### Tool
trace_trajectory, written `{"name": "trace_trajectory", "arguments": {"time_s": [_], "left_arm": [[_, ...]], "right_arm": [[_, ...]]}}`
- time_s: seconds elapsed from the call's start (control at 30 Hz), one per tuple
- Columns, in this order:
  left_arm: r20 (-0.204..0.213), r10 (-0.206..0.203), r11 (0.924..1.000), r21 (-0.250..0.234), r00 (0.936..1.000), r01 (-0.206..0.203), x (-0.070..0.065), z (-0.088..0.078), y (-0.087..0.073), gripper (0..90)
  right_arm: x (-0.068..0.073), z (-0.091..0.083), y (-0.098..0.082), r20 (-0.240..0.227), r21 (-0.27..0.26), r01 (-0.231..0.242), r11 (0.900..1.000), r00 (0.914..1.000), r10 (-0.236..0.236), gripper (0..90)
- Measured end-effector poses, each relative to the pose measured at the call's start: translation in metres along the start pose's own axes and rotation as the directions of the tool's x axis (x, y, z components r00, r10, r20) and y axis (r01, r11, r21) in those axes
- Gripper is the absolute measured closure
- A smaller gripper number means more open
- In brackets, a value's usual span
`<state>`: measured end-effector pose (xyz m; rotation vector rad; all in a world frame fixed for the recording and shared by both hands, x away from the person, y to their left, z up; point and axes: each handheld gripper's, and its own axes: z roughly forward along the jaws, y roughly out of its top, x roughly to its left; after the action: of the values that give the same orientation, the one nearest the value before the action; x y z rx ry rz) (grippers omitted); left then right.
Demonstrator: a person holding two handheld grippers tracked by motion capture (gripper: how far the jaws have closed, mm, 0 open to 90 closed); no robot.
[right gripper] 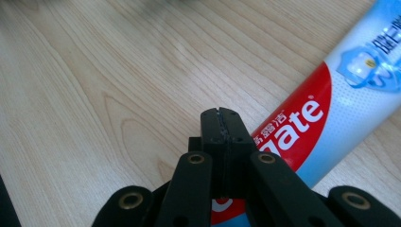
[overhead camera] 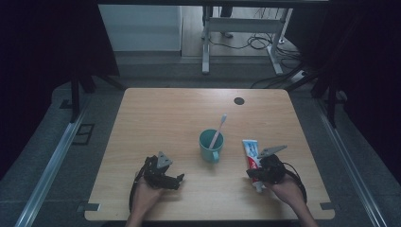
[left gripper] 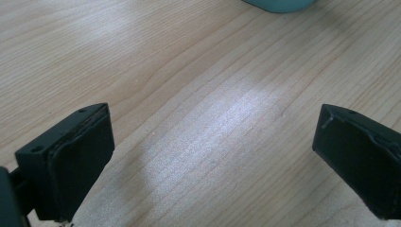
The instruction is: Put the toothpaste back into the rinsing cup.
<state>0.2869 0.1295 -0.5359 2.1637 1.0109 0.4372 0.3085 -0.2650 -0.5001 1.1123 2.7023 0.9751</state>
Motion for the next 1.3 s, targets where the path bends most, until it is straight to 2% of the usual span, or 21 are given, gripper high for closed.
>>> {"name": "trace_trajectory", "arguments": {"time_s": [0.33,0.5,0.77,0.93,1.0,1.03,1.07,1.3], "left_arm": [[0.001,0.0,1.0,-0.001,1.0,0.0,0.0,0.0,0.0,0.2],[0.002,0.0,1.0,0.0,1.0,0.0,-0.001,0.0,0.0,0.2],[-0.001,-0.001,1.0,0.0,1.0,0.001,-0.001,0.0,0.0,0.2],[0.0,0.0,1.0,0.001,1.0,0.0,-0.001,0.0,0.0,0.2],[0.0,-0.003,1.0,0.002,1.0,0.003,-0.001,0.0,0.0,0.2],[0.0,-0.003,1.0,0.002,1.0,0.003,-0.001,0.0,0.0,0.2],[-0.001,-0.002,1.0,0.003,1.0,0.002,-0.001,0.0,0.0,0.2],[0.001,-0.005,0.9999,0.011,1.0,0.005,-0.001,0.001,0.0,0.2]], "right_arm": [[-0.011,-0.004,-0.012,0.034,0.028,-0.018,0.999,0.9993,0.017,88.9],[-0.017,-0.009,-0.016,0.046,0.026,-0.034,0.999,0.9984,0.033,88.9],[-0.017,-0.011,-0.015,0.051,0.029,-0.03,0.999,0.9983,0.028,86.5],[-0.014,-0.018,-0.01,0.064,0.026,-0.028,0.999,0.9976,0.026,77.0],[-0.014,-0.022,-0.007,0.075,0.022,-0.024,0.999,0.9969,0.023,70.5],[-0.014,-0.022,-0.007,0.075,0.022,-0.024,0.999,0.9969,0.023,70.5],[-0.014,-0.025,-0.005,0.088,0.023,-0.022,0.999,0.996,0.02,65.0],[-0.02,-0.031,0.002,0.135,0.088,-0.043,0.995,0.9903,0.031,53.0]]}}
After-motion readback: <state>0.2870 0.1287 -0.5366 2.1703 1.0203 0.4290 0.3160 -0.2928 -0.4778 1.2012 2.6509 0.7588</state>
